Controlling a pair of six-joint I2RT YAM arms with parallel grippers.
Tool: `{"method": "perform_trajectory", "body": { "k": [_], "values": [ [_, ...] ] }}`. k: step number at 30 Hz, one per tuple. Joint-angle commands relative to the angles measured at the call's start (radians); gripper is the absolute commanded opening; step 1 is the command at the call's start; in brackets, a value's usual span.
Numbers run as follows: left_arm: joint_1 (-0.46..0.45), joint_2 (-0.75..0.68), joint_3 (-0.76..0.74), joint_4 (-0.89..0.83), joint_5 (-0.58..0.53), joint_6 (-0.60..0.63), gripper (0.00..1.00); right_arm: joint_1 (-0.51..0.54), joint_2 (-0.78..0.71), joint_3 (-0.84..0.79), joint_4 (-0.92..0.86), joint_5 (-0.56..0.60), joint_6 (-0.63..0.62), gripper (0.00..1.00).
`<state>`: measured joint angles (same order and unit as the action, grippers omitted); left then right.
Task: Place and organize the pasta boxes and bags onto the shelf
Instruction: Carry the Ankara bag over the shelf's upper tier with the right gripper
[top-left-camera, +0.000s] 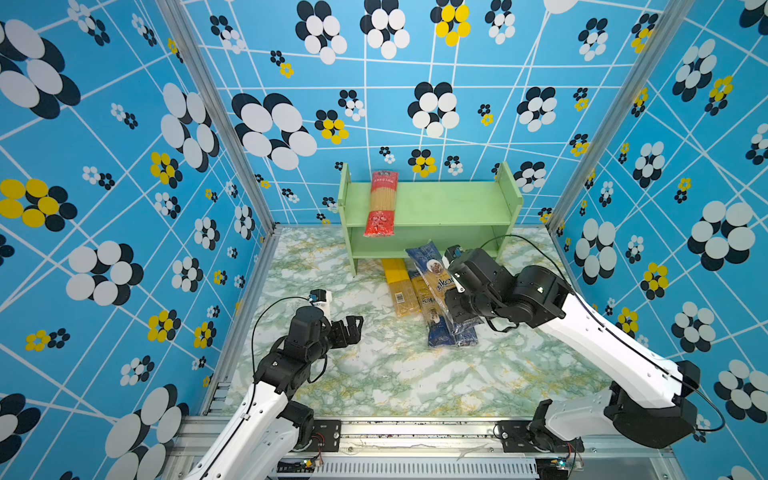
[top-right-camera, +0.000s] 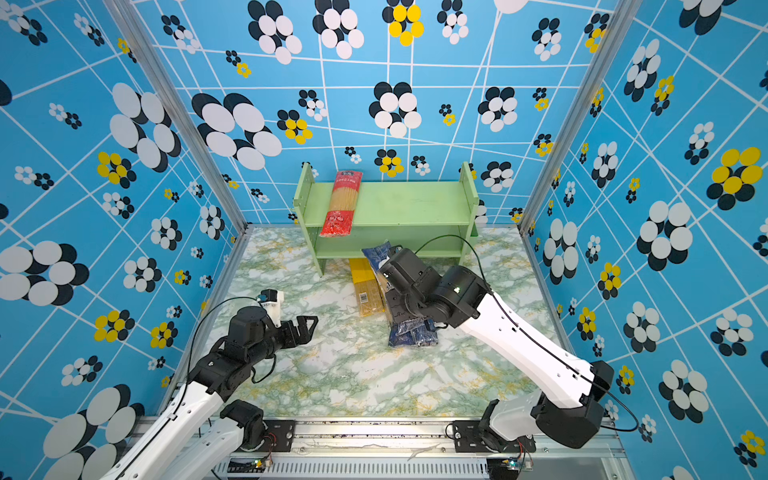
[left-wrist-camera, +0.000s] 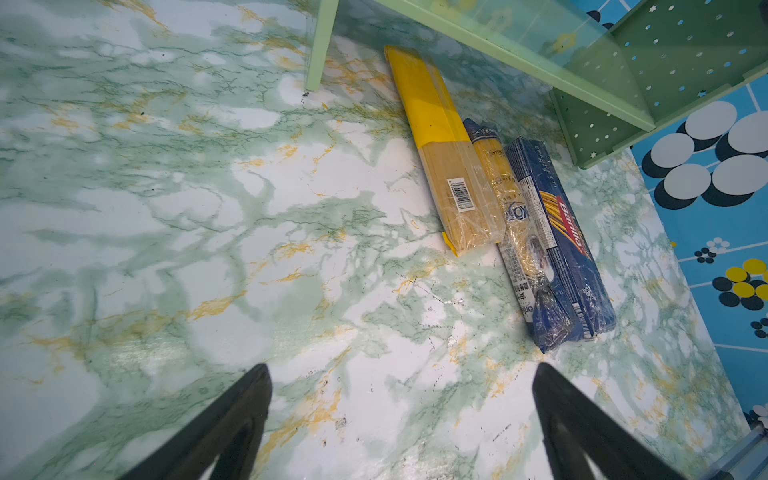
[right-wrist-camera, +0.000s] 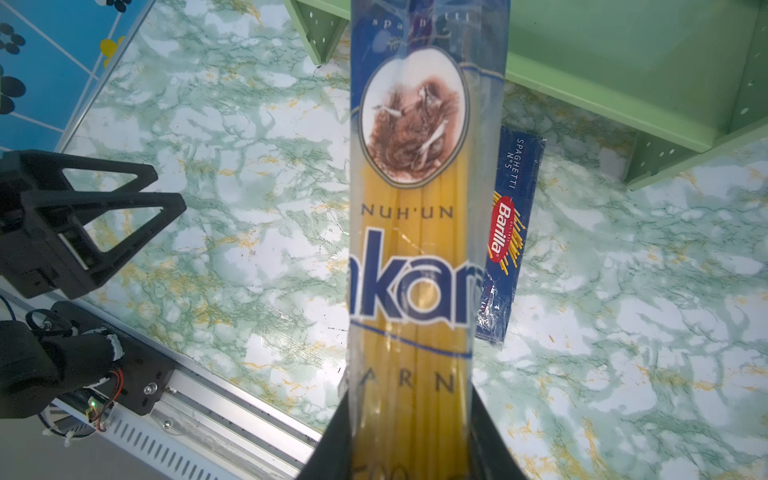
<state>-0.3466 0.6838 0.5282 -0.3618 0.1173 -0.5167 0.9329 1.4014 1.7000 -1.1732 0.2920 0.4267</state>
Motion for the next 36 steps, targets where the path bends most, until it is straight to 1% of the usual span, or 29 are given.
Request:
{"method": "perform_trajectory", "body": {
  "k": [1,8,15,21,27,31,33,36],
  "values": [
    [0.010,-0.004,-0.021,0.012,0.010,-0.003,0.99,-0.019,-0.040,0.099,0.075,0.076,-0.010,0.00],
    [0.010,-0.004,-0.024,0.013,0.011,0.000,0.99,-0.054,0.006,0.225,0.071,0.098,-0.043,0.00],
    [0.011,-0.006,-0.029,0.023,0.015,-0.001,0.99,-0.119,0.099,0.379,0.087,0.099,-0.081,0.00],
    [0.013,-0.004,-0.026,0.023,0.021,0.006,0.99,-0.159,0.230,0.572,0.068,0.103,-0.120,0.00],
    [0.016,-0.012,-0.024,0.015,0.025,0.008,0.99,-0.191,0.373,0.769,0.059,0.125,-0.129,0.00],
    [0.018,-0.027,-0.023,0.003,0.024,0.010,0.99,-0.224,0.484,0.930,0.035,0.117,-0.123,0.00],
    [0.020,-0.033,-0.021,-0.003,0.022,0.011,0.99,-0.237,0.523,0.982,0.033,0.113,-0.111,0.00],
    [0.024,-0.035,-0.020,-0.006,0.023,0.011,0.99,-0.255,0.551,0.997,0.066,0.107,-0.095,0.00]
  ]
}}
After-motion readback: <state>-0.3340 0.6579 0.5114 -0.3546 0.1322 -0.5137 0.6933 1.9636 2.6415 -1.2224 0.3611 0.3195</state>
